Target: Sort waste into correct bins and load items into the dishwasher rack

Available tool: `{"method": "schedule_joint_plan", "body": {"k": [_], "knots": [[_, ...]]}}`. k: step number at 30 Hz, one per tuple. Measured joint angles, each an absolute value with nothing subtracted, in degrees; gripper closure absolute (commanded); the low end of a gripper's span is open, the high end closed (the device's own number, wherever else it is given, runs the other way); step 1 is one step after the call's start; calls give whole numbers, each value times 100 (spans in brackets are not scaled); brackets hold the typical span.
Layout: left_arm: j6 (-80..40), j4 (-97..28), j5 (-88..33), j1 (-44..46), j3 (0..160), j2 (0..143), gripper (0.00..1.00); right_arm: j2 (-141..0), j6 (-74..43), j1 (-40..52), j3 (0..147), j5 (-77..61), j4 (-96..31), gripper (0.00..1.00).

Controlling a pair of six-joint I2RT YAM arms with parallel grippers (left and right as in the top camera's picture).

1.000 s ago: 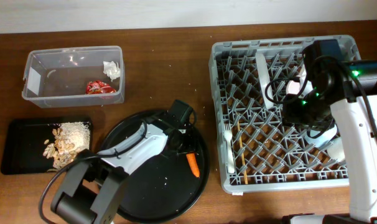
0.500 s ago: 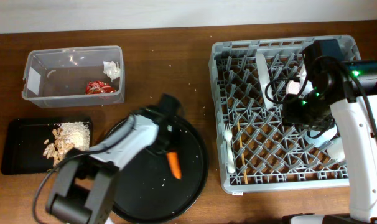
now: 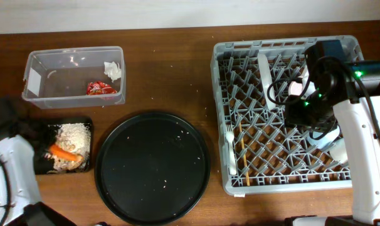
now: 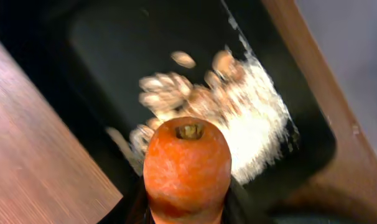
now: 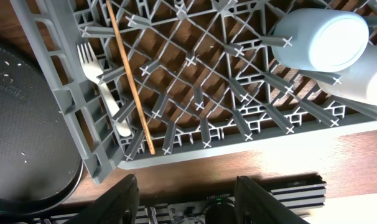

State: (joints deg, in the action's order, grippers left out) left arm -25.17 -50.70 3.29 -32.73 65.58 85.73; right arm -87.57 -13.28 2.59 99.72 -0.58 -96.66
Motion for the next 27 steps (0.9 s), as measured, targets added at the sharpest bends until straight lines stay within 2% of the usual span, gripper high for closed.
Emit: {"method": "schedule_joint_plan", "body": {"k": [3, 9, 11, 13, 16, 17, 24, 27], "knots": [[-2552, -4803, 401, -3623, 6558, 8661, 82, -8757, -1330, 259, 9972, -56, -9666, 47], [-2596, -4471, 698, -3739, 6560, 9526, 82, -8757, -1330, 259, 9972, -56, -9699, 47], [-2598, -4438, 779, -3739, 6558, 9902, 68, -8757, -1332, 259, 9972, -56, -9699, 47], [-2600, -4427, 808, -3739, 6558, 9966, 60, -8757, -1332, 259, 9972, -58, -9699, 47], [-2655, -4427, 858, -3739, 6558, 9972, 37, -8757, -1328, 259, 9972, -56, -9699, 47], [-2657, -4427, 858, -3739, 6558, 9970, 32, -8757, -1328, 259, 9972, -58, -9699, 47], [-2661, -4475, 460, -3736, 6582, 9933, 27, -8757, -1328, 259, 9972, -56, -9684, 46], [-2657, -4504, 58, -3310, 6602, 9518, 27, -8757, -1321, 259, 9972, -56, -9620, 37]]}}
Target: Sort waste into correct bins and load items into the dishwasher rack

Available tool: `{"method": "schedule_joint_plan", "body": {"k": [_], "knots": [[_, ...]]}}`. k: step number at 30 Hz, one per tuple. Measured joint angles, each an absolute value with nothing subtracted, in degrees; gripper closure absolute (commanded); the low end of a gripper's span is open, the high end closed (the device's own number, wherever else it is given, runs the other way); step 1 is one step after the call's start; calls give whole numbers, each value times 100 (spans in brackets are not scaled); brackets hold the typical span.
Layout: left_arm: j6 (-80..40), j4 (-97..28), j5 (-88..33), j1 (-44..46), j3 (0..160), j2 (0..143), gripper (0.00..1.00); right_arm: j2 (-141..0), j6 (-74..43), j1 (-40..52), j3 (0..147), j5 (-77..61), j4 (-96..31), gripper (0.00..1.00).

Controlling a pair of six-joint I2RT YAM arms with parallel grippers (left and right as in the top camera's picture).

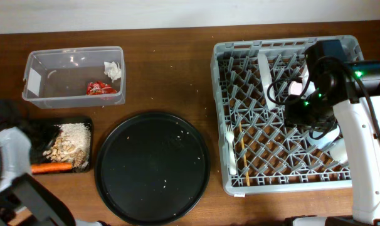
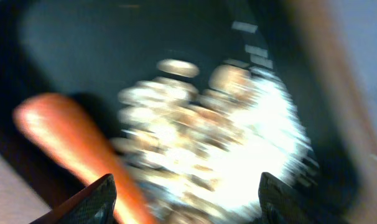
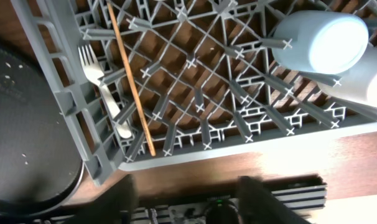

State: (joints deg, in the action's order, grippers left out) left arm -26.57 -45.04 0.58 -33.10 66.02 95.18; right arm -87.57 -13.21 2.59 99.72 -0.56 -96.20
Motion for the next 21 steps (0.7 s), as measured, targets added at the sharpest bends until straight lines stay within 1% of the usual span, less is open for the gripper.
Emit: {"method": "schedule_joint_plan", "body": {"k": [1, 2, 3, 5, 7, 8, 9, 11, 12, 14, 16, 19, 21], "knots": [[-2635, -4510, -19, -2915, 6622, 9358, 26, -8757, -1332, 259, 9972, -80, -9596, 35], [-2554, -4517, -152, -2287, 6663, 9225, 25, -8757, -1332, 259, 9972, -102, -9568, 34], [-2458, -4543, -167, -1918, 6670, 9212, 23, -8757, -1328, 259, 9972, -123, -9535, 33], [-2169, -4768, -193, -1068, 6674, 9212, 19, -8757, -1328, 259, 9963, -150, -9502, 31], [-1820, -5266, -215, -23, 6687, 9212, 15, -8748, -1332, 259, 9824, -163, -9439, 28], [-1684, -5518, -220, 353, 6687, 9212, 13, -8744, -1332, 259, 9708, -169, -9382, 27], [-1525, -5730, -233, 685, 6687, 9212, 5, -8737, -1330, 259, 9592, -207, -9290, 23], [-1256, -6195, -237, 1000, 6713, 9212, 3, -8737, -1332, 259, 9323, -314, -9070, 11], [-1157, -6475, -237, 1017, 6768, 9212, 3, -8737, -1321, 259, 9290, -333, -9008, 9], [-976, -7443, -237, 904, 7299, 9223, 3, -8735, -1144, 255, 9277, -421, -8971, 7], [-884, -7935, -233, 786, 7749, 9174, 3, -8735, -956, 255, 9277, -491, -9059, 7], [-744, -8160, -196, 731, 7819, 8820, 1, -8643, -819, 255, 9275, -554, -9054, 7], [-703, -7699, -172, 731, 7653, 8254, 1, -8138, -755, 255, 9122, -554, -8656, 7]]}}
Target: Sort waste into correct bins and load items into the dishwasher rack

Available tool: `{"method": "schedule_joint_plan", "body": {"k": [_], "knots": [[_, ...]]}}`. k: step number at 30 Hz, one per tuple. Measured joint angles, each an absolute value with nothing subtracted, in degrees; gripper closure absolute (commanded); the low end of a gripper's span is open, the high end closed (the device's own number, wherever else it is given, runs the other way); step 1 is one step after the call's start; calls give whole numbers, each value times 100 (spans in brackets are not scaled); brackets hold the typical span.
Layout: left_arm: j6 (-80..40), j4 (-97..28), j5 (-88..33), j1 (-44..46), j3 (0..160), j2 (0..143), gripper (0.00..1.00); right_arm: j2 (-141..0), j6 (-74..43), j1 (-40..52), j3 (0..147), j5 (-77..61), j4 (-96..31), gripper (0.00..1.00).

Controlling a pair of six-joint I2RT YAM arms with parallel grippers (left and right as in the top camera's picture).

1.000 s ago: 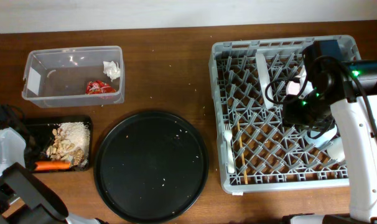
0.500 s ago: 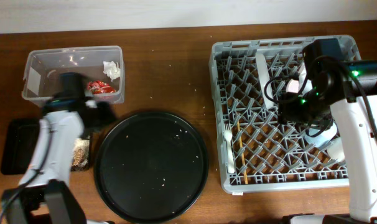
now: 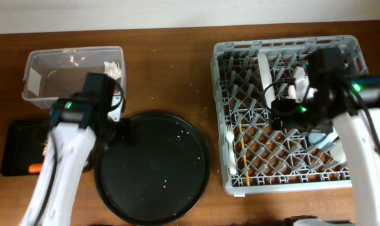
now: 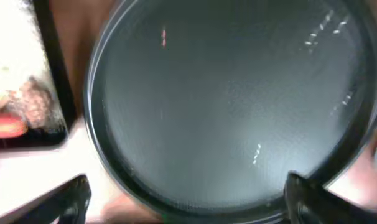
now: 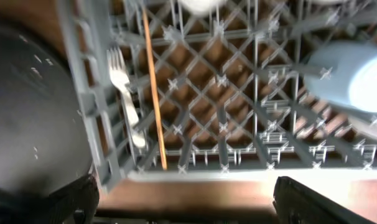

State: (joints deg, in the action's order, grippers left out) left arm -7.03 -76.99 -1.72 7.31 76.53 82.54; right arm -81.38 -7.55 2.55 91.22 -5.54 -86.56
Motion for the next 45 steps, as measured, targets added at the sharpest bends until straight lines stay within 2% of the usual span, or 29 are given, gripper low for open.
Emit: {"method": "schedule_joint_plan", "body": {"k": [2, 3, 6, 10, 24, 28, 35, 38, 45], "knots": [[-683, -7203, -143, 731, 7279, 6958, 1, -7166, -744, 255, 8541, -550, -7863, 7], [-683, -6718, -84, 731, 6987, 6366, 1, -6737, -733, 255, 8200, -548, -7690, 2], [-683, -6281, 69, 731, 6014, 4552, 1, -5142, -722, 255, 7089, -416, -7148, 2], [-685, -6178, 108, 731, 5717, 3553, 0, -4036, -727, 255, 6608, -366, -7166, 2], [-685, -6285, 108, 731, 5714, 3422, 1, -3872, -725, 255, 6593, -351, -7144, 2], [-685, -6294, 108, 731, 5714, 3422, 1, -3105, -729, 301, 6355, -349, -6875, 2], [-685, -6298, 108, 731, 5697, 3422, 1, -591, -725, 504, 4418, -333, -5575, 2], [-685, -6296, 108, 731, 5697, 3424, 1, -95, -725, 504, 3948, -305, -4963, 2], [-685, -6292, 110, 731, 5688, 3428, 1, -69, -701, 504, 1826, -285, -1485, 2]]}}
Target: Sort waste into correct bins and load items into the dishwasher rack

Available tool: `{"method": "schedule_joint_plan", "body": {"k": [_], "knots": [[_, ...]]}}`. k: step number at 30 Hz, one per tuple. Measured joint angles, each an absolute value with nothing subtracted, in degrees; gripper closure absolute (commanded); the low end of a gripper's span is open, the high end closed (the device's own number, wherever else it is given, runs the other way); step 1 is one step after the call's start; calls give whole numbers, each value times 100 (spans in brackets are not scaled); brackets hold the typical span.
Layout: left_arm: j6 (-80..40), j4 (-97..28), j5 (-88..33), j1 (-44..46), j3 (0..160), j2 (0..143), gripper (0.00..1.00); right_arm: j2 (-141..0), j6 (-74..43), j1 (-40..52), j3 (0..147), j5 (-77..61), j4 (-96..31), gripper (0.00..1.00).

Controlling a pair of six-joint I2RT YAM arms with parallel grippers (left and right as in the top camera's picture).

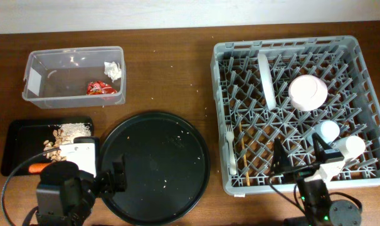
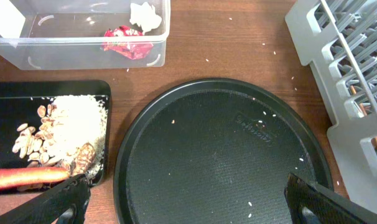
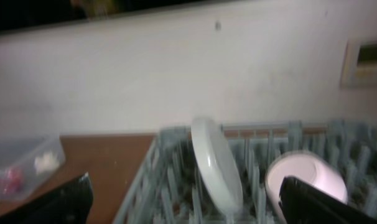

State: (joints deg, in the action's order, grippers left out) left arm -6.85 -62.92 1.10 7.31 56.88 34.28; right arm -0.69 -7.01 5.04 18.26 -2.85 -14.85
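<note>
The carrot (image 1: 39,167) lies along the front of the black tray (image 1: 14,125), beside rice and nuts; it also shows in the left wrist view (image 2: 27,177). A red wrapper (image 1: 101,88) and a white tissue (image 1: 113,70) sit in the clear bin (image 1: 33,69). The big black plate (image 1: 152,166) is bare but for crumbs. My left gripper (image 2: 188,208) hangs open over the plate's near edge. My right gripper (image 3: 185,208) is open at the near side of the grey rack (image 1: 218,113), facing the white plate (image 3: 216,165) and pink bowl (image 3: 297,177).
The rack also holds two white cups (image 1: 330,130), a fork (image 1: 231,150) and a chopstick (image 1: 242,150) along its left side. Both arms sit low at the table's front edge. A pale wall stands behind the table.
My left arm was stretched over the plate's left rim near the bin and my right arm was over the rack. Both are now drawn back to the front edge, grippers open.
My left gripper held the carrot over the black tray. Then the carrot lay in the tray with the gripper open above it. Later the left arm stood over the plate, and now both arms are back at the front; the rack's contents are unchanged.
</note>
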Motion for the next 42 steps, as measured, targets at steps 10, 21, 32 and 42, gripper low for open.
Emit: {"method": "schedule_joint_plan", "body": {"k": [10, 21, 32, 42], "knots": [[-685, -6294, 110, 731, 5688, 3428, 1, -69, -294, 504, 60, -198, 770, 2], [-685, -6294, 110, 731, 5688, 3428, 1, -73, 19, 469, 60, -200, -408, 2], [-685, -6294, 110, 731, 5688, 3428, 1, -73, 21, 469, 60, -200, -410, 2], [-685, -6294, 110, 731, 5688, 3406, 1, -73, 21, 469, 60, -200, -408, 2]]}}
